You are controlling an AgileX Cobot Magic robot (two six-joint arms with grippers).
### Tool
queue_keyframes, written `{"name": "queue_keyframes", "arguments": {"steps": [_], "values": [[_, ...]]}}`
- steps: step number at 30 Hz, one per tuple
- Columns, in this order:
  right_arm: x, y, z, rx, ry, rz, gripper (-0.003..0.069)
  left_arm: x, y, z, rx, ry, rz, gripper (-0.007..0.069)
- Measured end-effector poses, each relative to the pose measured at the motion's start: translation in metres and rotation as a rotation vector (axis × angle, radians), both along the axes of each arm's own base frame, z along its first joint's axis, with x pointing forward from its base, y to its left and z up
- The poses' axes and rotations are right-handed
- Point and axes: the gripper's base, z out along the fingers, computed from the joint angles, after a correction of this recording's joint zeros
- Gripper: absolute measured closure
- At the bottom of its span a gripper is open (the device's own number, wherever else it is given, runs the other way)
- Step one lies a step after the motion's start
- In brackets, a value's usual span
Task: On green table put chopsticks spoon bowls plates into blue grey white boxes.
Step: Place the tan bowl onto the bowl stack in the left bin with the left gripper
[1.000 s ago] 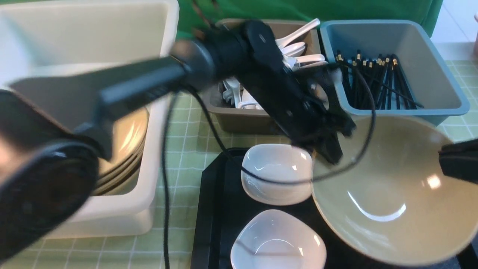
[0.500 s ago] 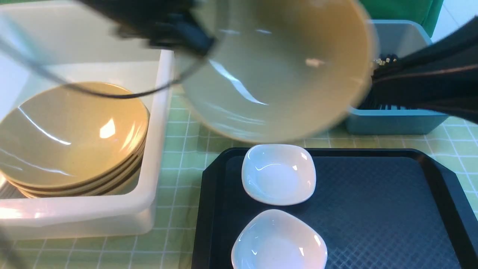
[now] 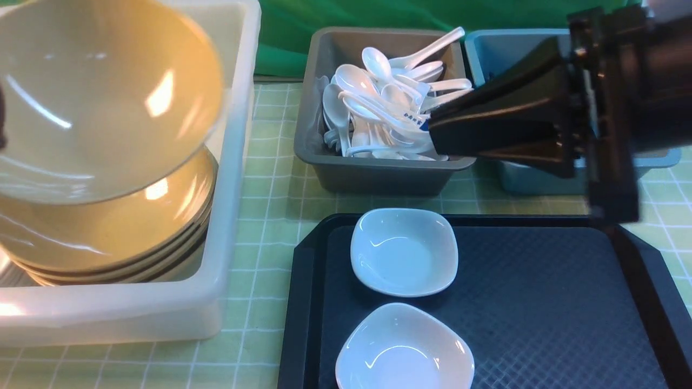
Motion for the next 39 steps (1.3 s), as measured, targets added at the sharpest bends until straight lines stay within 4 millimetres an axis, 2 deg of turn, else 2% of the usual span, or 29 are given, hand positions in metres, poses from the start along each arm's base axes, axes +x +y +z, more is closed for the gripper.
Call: {"name": "queue_keyframes", "arguments": {"steps": [6, 14, 19, 24, 28, 33, 39], "values": [[0.016, 0.0, -0.012, -0.04, 0.037, -0.085, 0.0588, 0.012, 0.013, -0.031, -0.021, 0.138, 0.002, 0.0609], [0.017, 0.001, -0.014, -0.049, 0.055, -0.08, 0.058, 0.02, 0.024, -0.056, -0.052, 0.246, 0.037, 0.0609], [0.017, 0.001, -0.015, -0.051, 0.055, -0.08, 0.0578, 0.023, 0.02, -0.06, -0.05, 0.291, 0.06, 0.0609], [0.017, 0.001, -0.015, -0.054, 0.058, -0.073, 0.057, 0.029, 0.005, -0.063, -0.006, 0.374, 0.083, 0.0601], [0.015, 0.001, -0.016, -0.059, 0.066, -0.059, 0.0565, 0.033, -0.006, -0.065, 0.059, 0.419, 0.09, 0.0533], [0.012, 0.002, -0.017, -0.07, 0.086, -0.025, 0.0559, 0.04, -0.013, -0.053, 0.136, 0.43, 0.092, 0.0425], [0.011, 0.002, -0.017, -0.073, 0.092, -0.016, 0.0551, 0.046, -0.015, -0.031, 0.266, 0.43, 0.053, 0.0236]]}}
